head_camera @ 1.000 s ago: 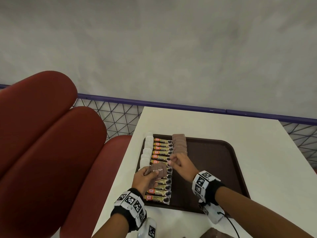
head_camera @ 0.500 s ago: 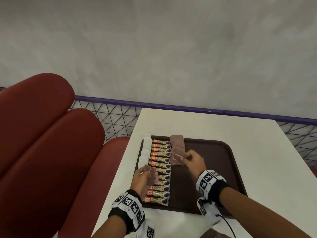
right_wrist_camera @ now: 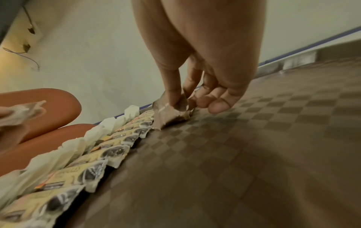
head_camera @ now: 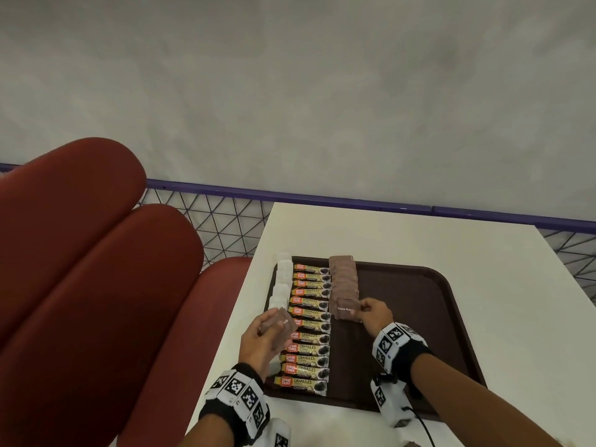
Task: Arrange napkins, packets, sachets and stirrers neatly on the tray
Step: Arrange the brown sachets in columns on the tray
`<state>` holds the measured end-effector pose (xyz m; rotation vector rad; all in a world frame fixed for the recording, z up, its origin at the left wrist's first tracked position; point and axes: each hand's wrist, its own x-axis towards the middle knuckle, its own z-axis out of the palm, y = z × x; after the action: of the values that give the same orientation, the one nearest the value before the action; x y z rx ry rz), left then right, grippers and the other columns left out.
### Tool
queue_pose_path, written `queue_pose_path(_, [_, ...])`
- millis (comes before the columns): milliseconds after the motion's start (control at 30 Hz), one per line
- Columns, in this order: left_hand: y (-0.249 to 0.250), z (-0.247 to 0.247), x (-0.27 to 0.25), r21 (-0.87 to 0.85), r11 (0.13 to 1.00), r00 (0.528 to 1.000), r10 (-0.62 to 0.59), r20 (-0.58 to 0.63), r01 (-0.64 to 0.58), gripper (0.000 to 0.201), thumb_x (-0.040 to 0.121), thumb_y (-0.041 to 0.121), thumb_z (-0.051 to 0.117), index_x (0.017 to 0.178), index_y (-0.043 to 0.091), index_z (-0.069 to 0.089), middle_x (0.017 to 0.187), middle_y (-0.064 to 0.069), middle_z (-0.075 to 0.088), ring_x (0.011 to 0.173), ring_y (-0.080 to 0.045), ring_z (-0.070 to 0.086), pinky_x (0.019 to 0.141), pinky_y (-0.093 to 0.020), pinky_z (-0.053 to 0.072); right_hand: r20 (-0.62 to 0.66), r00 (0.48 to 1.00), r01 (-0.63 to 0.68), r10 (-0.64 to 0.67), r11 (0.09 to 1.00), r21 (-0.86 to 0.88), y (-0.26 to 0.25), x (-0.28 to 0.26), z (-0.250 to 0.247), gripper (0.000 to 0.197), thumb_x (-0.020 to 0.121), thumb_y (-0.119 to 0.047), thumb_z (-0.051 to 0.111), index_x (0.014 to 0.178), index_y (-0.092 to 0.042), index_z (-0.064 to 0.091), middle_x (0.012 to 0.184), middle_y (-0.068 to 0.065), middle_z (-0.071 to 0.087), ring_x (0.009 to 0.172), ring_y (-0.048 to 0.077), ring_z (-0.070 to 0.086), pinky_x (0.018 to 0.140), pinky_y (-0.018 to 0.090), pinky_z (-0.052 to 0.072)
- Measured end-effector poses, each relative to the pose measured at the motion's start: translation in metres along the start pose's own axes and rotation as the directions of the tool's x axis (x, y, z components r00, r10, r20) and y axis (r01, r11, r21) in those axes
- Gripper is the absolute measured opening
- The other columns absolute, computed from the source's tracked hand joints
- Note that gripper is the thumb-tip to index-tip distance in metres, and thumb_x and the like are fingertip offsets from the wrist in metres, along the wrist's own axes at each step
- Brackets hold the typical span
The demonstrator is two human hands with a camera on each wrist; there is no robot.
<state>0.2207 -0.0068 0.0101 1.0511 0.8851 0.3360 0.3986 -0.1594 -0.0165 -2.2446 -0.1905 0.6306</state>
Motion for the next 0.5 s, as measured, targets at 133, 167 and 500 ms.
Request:
queue_pose_path(133, [-0.0003, -0.0013, 0.0015, 0.043, 0.999, 0.999, -0.027, -0.032, 0.028, 0.032, 0.086, 0.003, 0.062, 0.117, 0.007, 0.054, 0.121, -0.018, 0.056, 0.104, -0.030, 0.058, 0.065, -0.028, 0.053, -0.023, 1.000, -0.023, 0.021, 0.992, -0.121, 0.0001, 0.0038, 0.0073, 0.010, 0.084, -0.017, 0.063, 0.087, -0.015, 0.054, 0.095, 0.011, 0.060, 0.084, 0.027, 0.057, 0.074, 0.031, 0.045])
queue_pose_path(167, [-0.0006, -0.0016, 0.0021, 0.060, 0.998, 0.999, -0.029, -0.040, 0.032, 0.032, 0.086, 0.003, 0.062, 0.117, 0.006, 0.054, 0.121, -0.019, 0.056, 0.103, -0.030, 0.058, 0.065, -0.029, 0.051, -0.036, 0.999, -0.028, 0.022, 0.986, -0.162, 0.0010, 0.0045, 0.0094, 0.013, 0.084, -0.020, 0.063, 0.085, -0.018, 0.051, 0.100, 0.013, 0.061, 0.088, 0.028, 0.058, 0.076, 0.031, 0.046])
queue_pose_path(500, [0.0017, 0.0009, -0.0029, 0.084, 0.996, 0.999, -0.042, 0.015, 0.041, 0.022, 0.087, -0.002, 0.058, 0.109, 0.000, 0.057, 0.108, -0.018, 0.063, 0.084, -0.019, 0.062, 0.051, -0.014, 0.052, -0.135, 0.988, 0.039, -0.072, 0.972, -0.231, -0.0005, -0.0008, 0.0059, 0.037, 0.081, -0.028, 0.068, 0.107, -0.013, 0.047, 0.108, 0.008, 0.056, 0.107, 0.025, 0.047, 0.085, 0.034, 0.042])
